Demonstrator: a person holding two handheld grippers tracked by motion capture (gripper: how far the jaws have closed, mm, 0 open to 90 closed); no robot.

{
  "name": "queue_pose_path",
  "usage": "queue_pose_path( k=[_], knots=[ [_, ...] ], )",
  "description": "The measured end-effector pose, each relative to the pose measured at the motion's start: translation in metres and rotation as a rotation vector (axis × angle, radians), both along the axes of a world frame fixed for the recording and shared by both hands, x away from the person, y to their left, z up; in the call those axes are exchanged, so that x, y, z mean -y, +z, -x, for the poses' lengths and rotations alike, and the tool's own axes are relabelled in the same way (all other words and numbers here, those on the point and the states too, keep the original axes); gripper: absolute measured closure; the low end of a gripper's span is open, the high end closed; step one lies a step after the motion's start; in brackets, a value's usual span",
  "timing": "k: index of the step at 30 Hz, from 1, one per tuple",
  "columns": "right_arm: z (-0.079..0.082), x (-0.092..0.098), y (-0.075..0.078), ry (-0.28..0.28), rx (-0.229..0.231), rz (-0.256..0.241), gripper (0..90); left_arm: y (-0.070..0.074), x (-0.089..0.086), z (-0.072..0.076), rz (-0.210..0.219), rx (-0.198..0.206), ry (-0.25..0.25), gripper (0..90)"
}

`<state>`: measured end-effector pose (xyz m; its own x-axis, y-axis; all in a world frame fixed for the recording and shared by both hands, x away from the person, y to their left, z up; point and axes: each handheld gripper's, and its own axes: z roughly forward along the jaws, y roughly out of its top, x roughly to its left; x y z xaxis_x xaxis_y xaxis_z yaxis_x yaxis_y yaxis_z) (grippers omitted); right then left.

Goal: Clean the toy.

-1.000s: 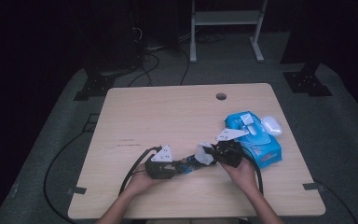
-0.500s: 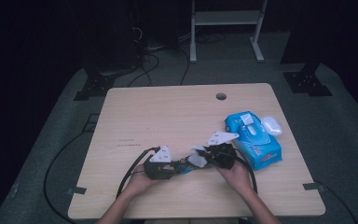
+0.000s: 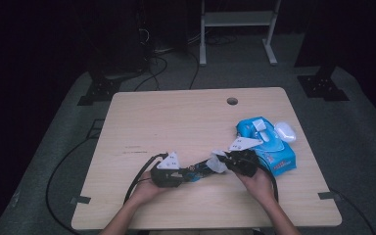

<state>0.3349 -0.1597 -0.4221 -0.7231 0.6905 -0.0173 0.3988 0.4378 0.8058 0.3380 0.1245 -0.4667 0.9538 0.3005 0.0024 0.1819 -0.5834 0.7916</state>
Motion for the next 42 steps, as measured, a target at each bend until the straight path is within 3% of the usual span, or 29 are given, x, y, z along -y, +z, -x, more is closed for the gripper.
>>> queue_pose_path(
  k=[4, 7, 11, 14, 16, 21, 23, 30, 34, 36, 40, 42],
  knots=[
    [-0.003, 0.010, -0.001, -0.039, -0.025, -0.016, 81.2, 0.001, 0.001, -0.002, -0.010, -0.006, -0.006, 71.0],
    [-0.003, 0.007, -0.002, -0.032, -0.019, -0.024, 81.2, 0.002, -0.001, -0.004, -0.007, -0.015, 0.002, 70.8],
    [-0.008, 0.003, -0.004, -0.030, -0.044, -0.073, 81.3, 0.004, -0.008, -0.011, 0.008, -0.008, 0.037, 69.2],
    [-0.013, -0.002, -0.004, -0.025, -0.038, -0.071, 81.3, 0.006, -0.014, -0.017, 0.047, -0.012, 0.071, 68.6],
    [-0.015, -0.005, -0.004, -0.013, -0.047, -0.072, 81.3, 0.006, -0.016, -0.018, 0.044, 0.005, 0.080, 67.5],
    [-0.020, -0.009, -0.001, -0.006, -0.054, -0.066, 81.2, 0.006, -0.017, -0.019, 0.050, 0.001, 0.086, 67.0],
    [-0.021, -0.011, 0.001, -0.005, -0.053, -0.087, 81.2, 0.006, -0.017, -0.018, 0.056, -0.005, 0.082, 67.2],
    [-0.019, -0.014, -0.002, 0.032, -0.056, -0.085, 81.0, 0.013, -0.024, -0.018, 0.160, -0.083, 0.054, 52.9],
    [-0.014, -0.015, -0.002, 0.055, -0.032, -0.062, 81.0, 0.015, -0.028, -0.022, 0.224, -0.119, 0.081, 50.9],
    [-0.011, -0.014, -0.003, 0.062, -0.019, -0.065, 81.1, 0.016, -0.031, -0.024, 0.263, -0.156, 0.100, 50.5],
    [-0.007, -0.011, -0.004, 0.079, -0.029, -0.073, 81.2, 0.014, -0.032, -0.026, 0.259, -0.173, 0.132, 49.9],
    [-0.005, -0.011, -0.005, 0.087, -0.021, -0.065, 81.2, 0.012, -0.032, -0.028, 0.275, -0.201, 0.139, 49.7]
  ],
)
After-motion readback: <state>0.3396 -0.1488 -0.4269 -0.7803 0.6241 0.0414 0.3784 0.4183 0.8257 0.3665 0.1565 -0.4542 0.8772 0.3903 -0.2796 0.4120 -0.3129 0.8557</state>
